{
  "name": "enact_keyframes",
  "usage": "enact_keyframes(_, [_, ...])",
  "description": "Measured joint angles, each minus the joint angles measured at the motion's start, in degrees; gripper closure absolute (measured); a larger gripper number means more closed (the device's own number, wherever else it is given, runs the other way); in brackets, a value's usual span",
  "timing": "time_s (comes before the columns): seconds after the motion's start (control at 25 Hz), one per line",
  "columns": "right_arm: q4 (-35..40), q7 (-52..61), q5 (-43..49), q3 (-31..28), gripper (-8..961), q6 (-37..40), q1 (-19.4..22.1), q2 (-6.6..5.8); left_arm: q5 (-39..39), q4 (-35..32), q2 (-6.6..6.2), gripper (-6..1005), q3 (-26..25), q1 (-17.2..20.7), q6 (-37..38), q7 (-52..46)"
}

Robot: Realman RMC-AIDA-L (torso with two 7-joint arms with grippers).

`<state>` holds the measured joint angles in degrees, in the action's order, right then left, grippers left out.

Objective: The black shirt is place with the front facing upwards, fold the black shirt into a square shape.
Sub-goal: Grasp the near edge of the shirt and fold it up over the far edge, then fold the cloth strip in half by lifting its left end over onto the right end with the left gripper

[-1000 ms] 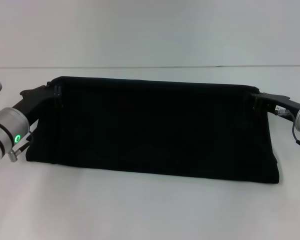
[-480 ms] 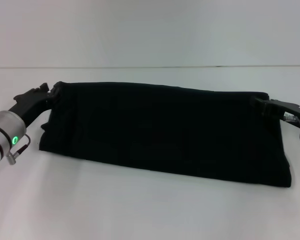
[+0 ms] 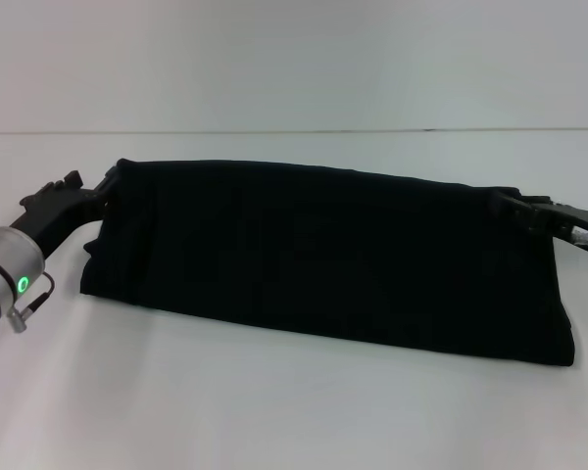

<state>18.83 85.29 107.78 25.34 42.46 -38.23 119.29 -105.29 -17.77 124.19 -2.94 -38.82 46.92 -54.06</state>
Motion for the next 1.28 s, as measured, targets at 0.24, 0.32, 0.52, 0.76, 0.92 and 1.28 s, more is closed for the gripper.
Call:
enact_keyframes(0.24, [4.29, 2.09, -2.43, 0.55, 128, 1.26, 2.81, 0.23, 0.00, 0.04, 0.00, 403, 0.01, 0.39, 0.17, -0.10])
enact_keyframes(0.32, [5.04, 1.72, -4.77, 0.51, 105, 2.36, 3.80, 0.29, 0.00, 0.08, 0.00, 403, -0.11, 0.40, 0.20, -0.04])
enact_keyframes(0.52, [6.04, 1.40, -7.75, 0.27, 59, 3.43, 5.95, -0.03, -0.04, 0.07, 0.00, 404, -0.07, 0.47, 2.19, -0.43])
enact_keyframes(0.76, [6.37, -1.85, -16.60, -0.52, 58, 11.82, 11.33, -0.26, -4.92, -7.64, -0.39, 404, 10.37, 2.58, 8.51, -17.74])
enact_keyframes(0.92, [5.44, -6.32, -24.94, -1.95, 58, 20.30, 14.90, -0.53, -12.61, -20.88, -0.93, 404, 24.35, 5.61, 15.43, -42.36])
enact_keyframes(1.28, [4.57, -12.63, -26.17, -1.72, 59, 22.47, 14.69, -0.69, -32.43, -35.24, -6.49, 405, 24.07, 4.91, 37.52, -73.68])
